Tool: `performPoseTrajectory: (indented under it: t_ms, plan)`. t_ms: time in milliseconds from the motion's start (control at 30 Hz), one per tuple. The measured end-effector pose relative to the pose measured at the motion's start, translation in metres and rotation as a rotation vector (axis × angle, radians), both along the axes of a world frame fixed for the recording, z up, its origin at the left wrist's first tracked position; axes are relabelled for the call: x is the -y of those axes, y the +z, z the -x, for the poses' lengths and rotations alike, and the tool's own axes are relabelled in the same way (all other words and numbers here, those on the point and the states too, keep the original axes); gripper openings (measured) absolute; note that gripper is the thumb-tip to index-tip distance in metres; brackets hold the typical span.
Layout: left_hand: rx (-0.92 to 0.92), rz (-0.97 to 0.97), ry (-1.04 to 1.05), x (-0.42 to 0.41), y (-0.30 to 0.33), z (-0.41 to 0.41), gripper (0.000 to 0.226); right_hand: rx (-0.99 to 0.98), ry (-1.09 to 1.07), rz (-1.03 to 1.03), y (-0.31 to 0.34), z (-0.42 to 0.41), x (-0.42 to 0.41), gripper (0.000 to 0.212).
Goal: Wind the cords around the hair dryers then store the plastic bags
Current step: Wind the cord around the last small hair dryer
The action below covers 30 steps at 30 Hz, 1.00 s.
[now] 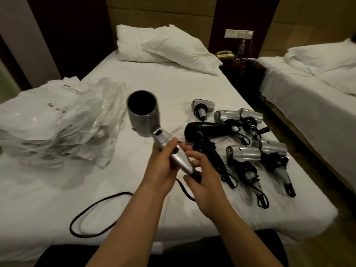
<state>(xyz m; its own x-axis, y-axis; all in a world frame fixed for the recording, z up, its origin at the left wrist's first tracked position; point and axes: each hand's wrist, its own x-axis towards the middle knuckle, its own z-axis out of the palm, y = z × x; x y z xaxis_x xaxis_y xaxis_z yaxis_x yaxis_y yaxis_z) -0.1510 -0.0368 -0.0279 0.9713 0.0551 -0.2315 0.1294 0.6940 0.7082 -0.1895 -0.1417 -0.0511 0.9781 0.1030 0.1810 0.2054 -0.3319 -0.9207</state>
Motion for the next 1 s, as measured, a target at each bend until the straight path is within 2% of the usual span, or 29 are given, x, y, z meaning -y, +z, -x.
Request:
performPoseTrajectory:
  t_ms: [67,133,200,300,433,500,533,600,700,767,800,867,900,1000]
  plan:
    - [0.023,0.125,0.074,-0.005,-0.004,0.001,0.013,-0.196,0.042,-0.253,-0.003,0.005,-0.002,0.039]
    - [0.04,0.145,0.164,-0.013,-0.008,0.002,0.019,-0.393,0.079,-0.491,-0.009,0.01,-0.004,0.029]
    - [0.042,0.105,0.212,-0.023,-0.013,0.004,0.025,-0.522,0.124,-0.578,-0.016,0.013,-0.006,0.027]
    - [0.047,-0.047,0.215,-0.03,-0.022,0.01,0.028,-0.662,0.174,-0.457,-0.024,0.013,-0.01,0.03]
    - [0.094,-0.196,0.252,-0.026,-0.027,0.014,0.03,-0.715,0.167,-0.081,-0.032,0.011,-0.012,0.012]
    - [0.117,-0.215,0.278,-0.025,-0.024,0.014,0.031,-0.732,0.12,-0.084,-0.033,0.009,-0.009,0.019]
    - [0.12,-0.191,0.277,-0.025,-0.023,0.014,0.028,-0.746,0.086,-0.165,-0.033,0.009,-0.007,0.02]
    - [0.122,-0.102,0.257,-0.024,-0.019,0.015,0.019,-0.823,0.0,-0.488,-0.031,0.007,-0.006,0.021]
    - [0.106,-0.026,0.275,-0.025,-0.017,0.015,0.028,-0.915,-0.029,-0.996,-0.028,0.011,-0.011,0.028]
    - [0.118,-0.025,0.298,-0.028,-0.015,0.014,0.034,-0.883,-0.012,-1.161,-0.027,0.012,-0.014,0.032]
    - [0.13,-0.02,0.313,-0.031,-0.014,0.014,0.035,-0.864,0.0,-1.177,-0.028,0.013,-0.015,0.033]
    - [0.134,-0.02,0.366,-0.039,-0.014,0.013,0.036,-0.81,0.058,-1.031,-0.027,0.015,-0.012,0.031]
    - [0.129,-0.037,0.399,-0.044,-0.015,0.012,0.037,-0.751,0.112,-0.847,-0.026,0.014,-0.009,0.028]
    - [0.109,-0.185,0.45,-0.058,-0.018,0.012,0.044,-0.519,0.331,-0.128,-0.022,0.005,0.002,0.022]
